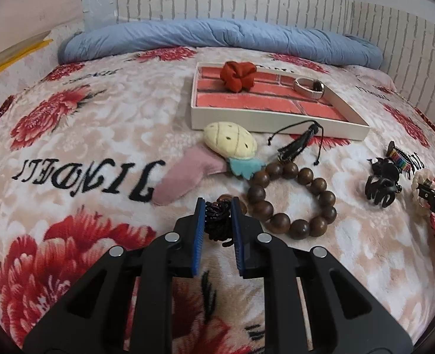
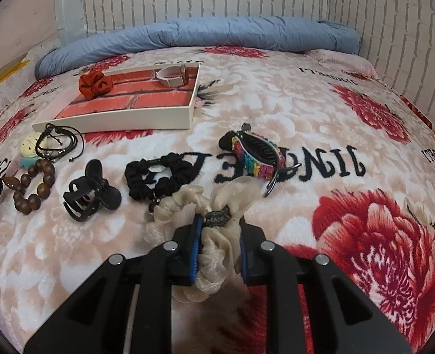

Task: Organize jewelry
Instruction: 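Grasp the small black charm with the left gripper while the right grasps the cream scrunchie, then carry black charm and cream scrunchie into the tray while both grippers open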

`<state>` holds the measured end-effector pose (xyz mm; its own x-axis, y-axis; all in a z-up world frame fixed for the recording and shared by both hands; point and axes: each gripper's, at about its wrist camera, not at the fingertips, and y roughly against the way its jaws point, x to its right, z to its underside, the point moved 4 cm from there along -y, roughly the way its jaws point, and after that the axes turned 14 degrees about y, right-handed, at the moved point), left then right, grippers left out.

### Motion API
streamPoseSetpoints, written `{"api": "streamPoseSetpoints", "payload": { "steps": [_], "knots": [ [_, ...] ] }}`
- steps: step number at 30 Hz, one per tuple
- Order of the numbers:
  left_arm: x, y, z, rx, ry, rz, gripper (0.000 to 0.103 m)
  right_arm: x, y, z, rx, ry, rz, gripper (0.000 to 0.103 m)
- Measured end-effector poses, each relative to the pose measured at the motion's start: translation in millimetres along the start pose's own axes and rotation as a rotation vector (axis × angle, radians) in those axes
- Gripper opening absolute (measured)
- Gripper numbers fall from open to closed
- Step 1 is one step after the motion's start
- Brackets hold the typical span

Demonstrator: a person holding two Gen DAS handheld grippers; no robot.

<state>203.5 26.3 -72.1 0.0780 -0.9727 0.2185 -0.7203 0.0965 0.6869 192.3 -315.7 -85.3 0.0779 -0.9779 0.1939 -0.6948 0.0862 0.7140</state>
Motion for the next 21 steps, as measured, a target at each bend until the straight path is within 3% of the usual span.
{"api": "streamPoseSetpoints", "payload": {
  "steps": [12,21],
  "knots": [
    [-1,18,-22,0.067,0.006,0.019,0.016,1,8,-12,0.031,0.003,-0.008,0.021],
    [11,23,-64,0.11,-0.001,0.044,0.016,-1,6,-46,0.05,0.033,-0.019,0.021]
  ]
}}
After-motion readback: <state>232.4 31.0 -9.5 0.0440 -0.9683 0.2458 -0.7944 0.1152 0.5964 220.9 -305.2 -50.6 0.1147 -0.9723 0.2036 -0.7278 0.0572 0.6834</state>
